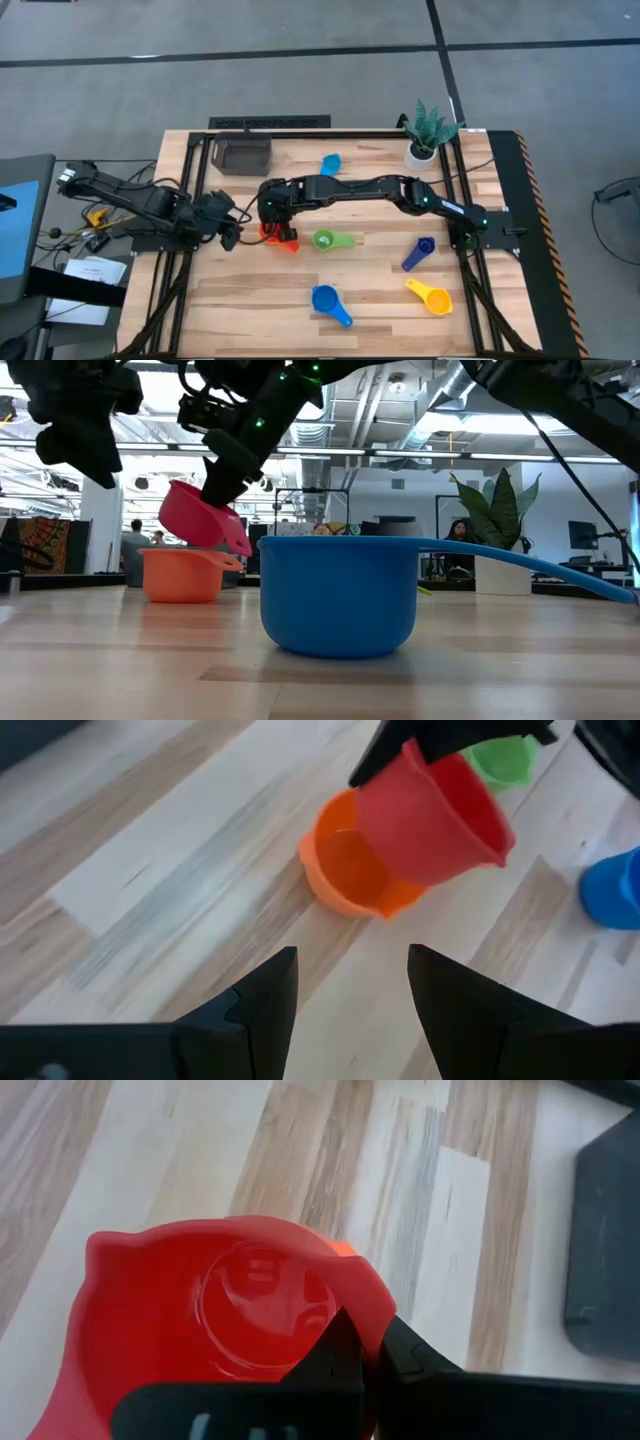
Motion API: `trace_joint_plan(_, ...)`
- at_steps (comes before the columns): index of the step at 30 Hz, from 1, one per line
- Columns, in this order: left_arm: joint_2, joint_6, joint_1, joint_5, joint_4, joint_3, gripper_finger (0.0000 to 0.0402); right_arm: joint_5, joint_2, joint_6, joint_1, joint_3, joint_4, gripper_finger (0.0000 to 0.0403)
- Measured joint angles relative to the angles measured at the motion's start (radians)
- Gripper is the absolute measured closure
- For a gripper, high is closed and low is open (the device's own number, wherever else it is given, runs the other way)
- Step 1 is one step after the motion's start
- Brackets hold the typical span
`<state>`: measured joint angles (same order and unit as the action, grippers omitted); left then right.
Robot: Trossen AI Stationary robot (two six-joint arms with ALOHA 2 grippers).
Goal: Nest measuring cups in basket
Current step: Stack the red measuring cup on top of the orange measuring cup
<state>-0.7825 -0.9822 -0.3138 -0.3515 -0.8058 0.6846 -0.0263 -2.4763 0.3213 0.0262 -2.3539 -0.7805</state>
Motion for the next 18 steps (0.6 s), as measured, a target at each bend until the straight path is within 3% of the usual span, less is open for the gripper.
trace_joint_plan(18, -0.016, -0.062, 0.0, -0.028, 0.047, 0.0, 0.0223, 0.011, 0.0, 0.054, -0.004, 0.021, 0.031, 0.0377)
